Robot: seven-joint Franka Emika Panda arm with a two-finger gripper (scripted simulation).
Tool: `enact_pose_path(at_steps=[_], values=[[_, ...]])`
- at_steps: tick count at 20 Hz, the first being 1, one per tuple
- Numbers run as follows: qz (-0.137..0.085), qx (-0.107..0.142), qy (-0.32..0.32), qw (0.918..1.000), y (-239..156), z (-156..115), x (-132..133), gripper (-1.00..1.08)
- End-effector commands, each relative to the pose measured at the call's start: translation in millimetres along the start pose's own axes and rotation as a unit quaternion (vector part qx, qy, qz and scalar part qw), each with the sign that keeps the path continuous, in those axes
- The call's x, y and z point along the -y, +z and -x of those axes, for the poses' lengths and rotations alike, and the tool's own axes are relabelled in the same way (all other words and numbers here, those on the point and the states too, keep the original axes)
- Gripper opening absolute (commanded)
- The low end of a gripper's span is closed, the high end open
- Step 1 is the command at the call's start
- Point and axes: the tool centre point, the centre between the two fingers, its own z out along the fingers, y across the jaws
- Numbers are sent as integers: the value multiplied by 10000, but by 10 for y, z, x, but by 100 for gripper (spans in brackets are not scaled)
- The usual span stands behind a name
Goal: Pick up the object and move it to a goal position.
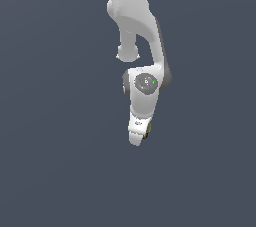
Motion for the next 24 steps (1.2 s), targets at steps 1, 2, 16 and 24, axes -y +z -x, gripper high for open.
enact_pose_path(at_steps=[1,2,16,24], values=[[4,-1,-1,10000,4,-2,-4,-100],[4,-1,-1,10000,4,-2,-4,-100],[4,-1,-1,10000,-109,28,-11,-100],[5,1,-4,10000,-624,157,-39,-100]])
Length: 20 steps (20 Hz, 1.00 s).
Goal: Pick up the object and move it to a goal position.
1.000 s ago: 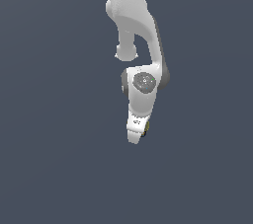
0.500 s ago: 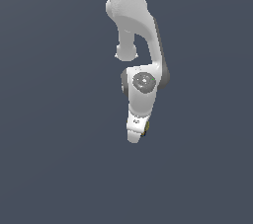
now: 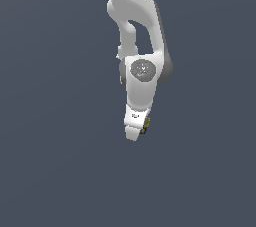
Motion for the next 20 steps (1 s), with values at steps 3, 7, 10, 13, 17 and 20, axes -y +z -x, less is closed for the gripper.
enact_pose_path(at_steps=[3,7,10,13,17,20], values=[[26,-9,-3,10000,-446,99,-36,-100],[25,-12,-6,10000,-901,210,-62,-100],[24,-15,-8,10000,-1255,296,-84,-100],[24,-15,-8,10000,-1605,381,-109,-100],[24,-18,-9,10000,-2057,491,-145,-100],[25,-18,-6,10000,-2352,566,-174,-100]])
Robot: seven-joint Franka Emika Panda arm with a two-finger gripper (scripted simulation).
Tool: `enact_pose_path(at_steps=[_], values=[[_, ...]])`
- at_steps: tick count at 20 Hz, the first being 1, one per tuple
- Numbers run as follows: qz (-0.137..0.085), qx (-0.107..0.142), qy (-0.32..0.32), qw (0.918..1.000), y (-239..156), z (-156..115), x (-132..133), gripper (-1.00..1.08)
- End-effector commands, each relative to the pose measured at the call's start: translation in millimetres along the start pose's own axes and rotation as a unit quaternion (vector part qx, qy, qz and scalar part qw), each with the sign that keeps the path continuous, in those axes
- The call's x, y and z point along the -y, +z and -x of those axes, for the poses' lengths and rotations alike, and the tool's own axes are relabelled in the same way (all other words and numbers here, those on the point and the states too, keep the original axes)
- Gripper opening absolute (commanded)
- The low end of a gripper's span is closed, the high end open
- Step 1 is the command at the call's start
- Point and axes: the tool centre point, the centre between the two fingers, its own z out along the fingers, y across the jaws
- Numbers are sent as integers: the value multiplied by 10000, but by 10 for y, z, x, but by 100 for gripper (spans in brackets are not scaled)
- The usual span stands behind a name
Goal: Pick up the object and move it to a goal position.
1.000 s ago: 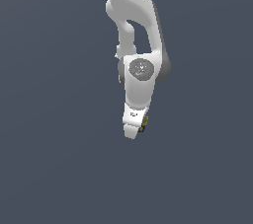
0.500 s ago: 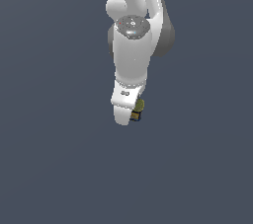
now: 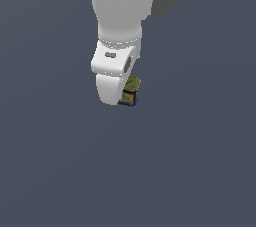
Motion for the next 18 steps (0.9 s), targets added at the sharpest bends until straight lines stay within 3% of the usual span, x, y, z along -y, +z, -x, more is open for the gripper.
enact_pose_path(at_steps=[1,9,18], values=[[14,-3,0,10000,-257,57,-23,-100],[16,1,5,10000,-723,170,-85,-100],[16,3,8,10000,-858,202,-116,-100]])
